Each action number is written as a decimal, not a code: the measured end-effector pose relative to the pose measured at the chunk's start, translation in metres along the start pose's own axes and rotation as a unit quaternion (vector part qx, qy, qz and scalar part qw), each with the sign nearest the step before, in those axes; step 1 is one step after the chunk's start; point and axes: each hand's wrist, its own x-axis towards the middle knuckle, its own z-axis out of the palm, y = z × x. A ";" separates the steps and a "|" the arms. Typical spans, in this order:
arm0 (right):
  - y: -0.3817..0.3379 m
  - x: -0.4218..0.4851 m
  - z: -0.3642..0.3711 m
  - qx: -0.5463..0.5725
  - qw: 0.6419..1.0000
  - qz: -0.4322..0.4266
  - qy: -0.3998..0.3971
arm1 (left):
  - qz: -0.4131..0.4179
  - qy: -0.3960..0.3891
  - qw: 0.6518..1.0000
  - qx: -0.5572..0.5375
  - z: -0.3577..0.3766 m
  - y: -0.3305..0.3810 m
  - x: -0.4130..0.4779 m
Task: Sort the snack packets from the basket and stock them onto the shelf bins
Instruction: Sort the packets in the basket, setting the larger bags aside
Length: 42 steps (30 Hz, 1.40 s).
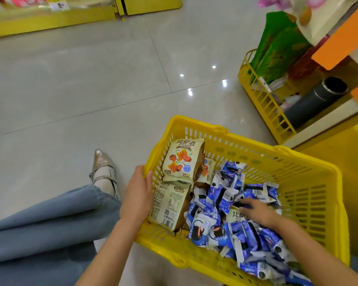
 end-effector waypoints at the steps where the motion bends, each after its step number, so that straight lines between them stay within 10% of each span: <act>1: 0.001 0.003 0.000 -0.006 1.000 0.016 -0.014 | 0.000 0.001 1.000 0.000 0.000 0.000 0.000; 13: -0.015 0.000 -0.013 -0.106 0.989 -0.023 -0.105 | 0.003 0.007 0.999 0.036 -0.001 0.002 0.002; 28: -0.096 -0.103 -0.057 -0.225 0.878 -0.259 0.333 | 0.006 -0.057 0.997 -0.047 -0.009 -0.005 0.006; 42: -0.193 -0.064 0.058 -0.090 0.935 -0.276 0.206 | -0.019 -0.071 0.994 -0.085 -0.019 -0.016 -0.015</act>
